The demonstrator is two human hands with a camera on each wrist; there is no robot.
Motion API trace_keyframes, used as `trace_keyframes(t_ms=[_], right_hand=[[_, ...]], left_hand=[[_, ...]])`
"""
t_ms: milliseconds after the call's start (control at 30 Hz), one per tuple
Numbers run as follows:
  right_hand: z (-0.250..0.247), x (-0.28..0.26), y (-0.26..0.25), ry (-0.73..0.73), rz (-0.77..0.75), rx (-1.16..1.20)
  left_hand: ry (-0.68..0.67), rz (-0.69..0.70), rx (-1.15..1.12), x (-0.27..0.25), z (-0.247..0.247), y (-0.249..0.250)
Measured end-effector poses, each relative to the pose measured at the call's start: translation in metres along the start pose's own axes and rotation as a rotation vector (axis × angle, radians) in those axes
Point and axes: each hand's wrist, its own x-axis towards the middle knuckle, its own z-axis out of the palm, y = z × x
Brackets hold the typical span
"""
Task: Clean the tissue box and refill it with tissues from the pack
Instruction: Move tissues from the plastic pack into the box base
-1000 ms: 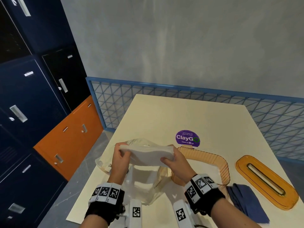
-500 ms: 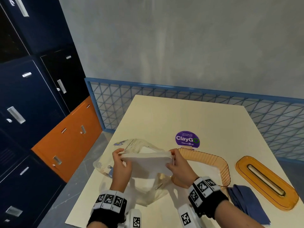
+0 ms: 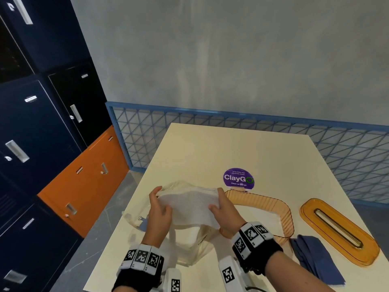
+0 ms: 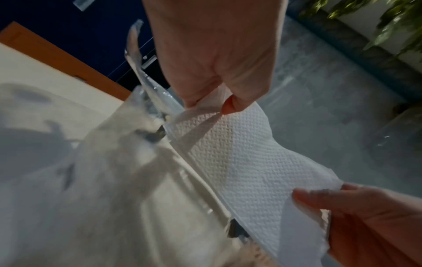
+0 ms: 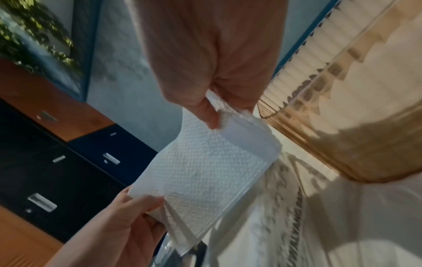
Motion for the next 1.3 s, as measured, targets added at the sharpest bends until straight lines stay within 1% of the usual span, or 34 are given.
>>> trace_keyframes(t_ms=[67, 167, 233, 267, 333, 467, 567, 633, 767, 867, 1000, 1067, 1100, 1167, 1233, 1267, 1300], right_hand=[[-0.012, -0.003, -0.006, 0.072, -0.006, 0.058], [-0.045, -0.008, -0.009, 0.164, 0.003, 0.156], [-0.07, -0.013, -0.005, 0.224, 0.049, 0.236], [-0.081, -0.015, -0.001, 0.252, 0.082, 0.238], [-0.1, -0.018, 0.014, 0.309, 0.148, 0.171], [-0.118, -0.022, 0.047, 0.382, 0.263, -0.084], [-0.119, -0.028, 0.069, 0.388, 0.358, -0.146], [-0.118, -0.029, 0.081, 0.378, 0.404, -0.186], [-0.116, -0.026, 0.09, 0.363, 0.457, -0.232], [-0.113, -0.023, 0.087, 0.335, 0.474, -0.276], [-0.107, -0.024, 0.081, 0.292, 0.451, -0.439], [-0.105, -0.026, 0.078, 0.265, 0.449, -0.509], [-0.104, -0.027, 0.077, 0.248, 0.436, -0.539], [-0.104, -0.032, 0.076, 0.245, 0.354, -0.63], [-0.103, -0.037, 0.074, 0.286, 0.224, -0.776], [-0.103, -0.038, 0.073, 0.292, 0.17, -0.828], [-0.103, -0.038, 0.071, 0.266, 0.123, -0.853]], left_hand=[[0.012, 0.056, -0.002, 0.004, 0.0, 0.011], [0.03, 0.118, -0.039, 0.015, 0.011, 0.029], [0.022, 0.098, -0.042, 0.023, 0.032, 0.041], [0.005, 0.079, -0.038, 0.027, 0.045, 0.045], [-0.048, 0.041, 0.014, 0.027, 0.073, 0.052], [-0.158, -0.014, 0.141, 0.02, 0.122, 0.045], [-0.226, 0.006, 0.353, 0.018, 0.142, 0.035], [-0.261, 0.085, 0.537, 0.018, 0.148, 0.031], [-0.257, 0.236, 0.831, 0.017, 0.156, 0.031], [-0.266, 0.291, 1.007, 0.017, 0.161, 0.031], [-0.363, 0.318, 1.189, 0.011, 0.168, 0.03], [-0.302, 0.331, 1.198, 0.009, 0.17, 0.031], [-0.276, 0.362, 1.211, 0.008, 0.17, 0.029], [-0.259, 0.411, 1.233, 0.007, 0.171, 0.031], [-0.386, 0.399, 1.216, 0.006, 0.17, 0.036], [-0.47, 0.394, 1.223, 0.007, 0.172, 0.039], [-0.543, 0.458, 1.224, 0.009, 0.175, 0.037]])
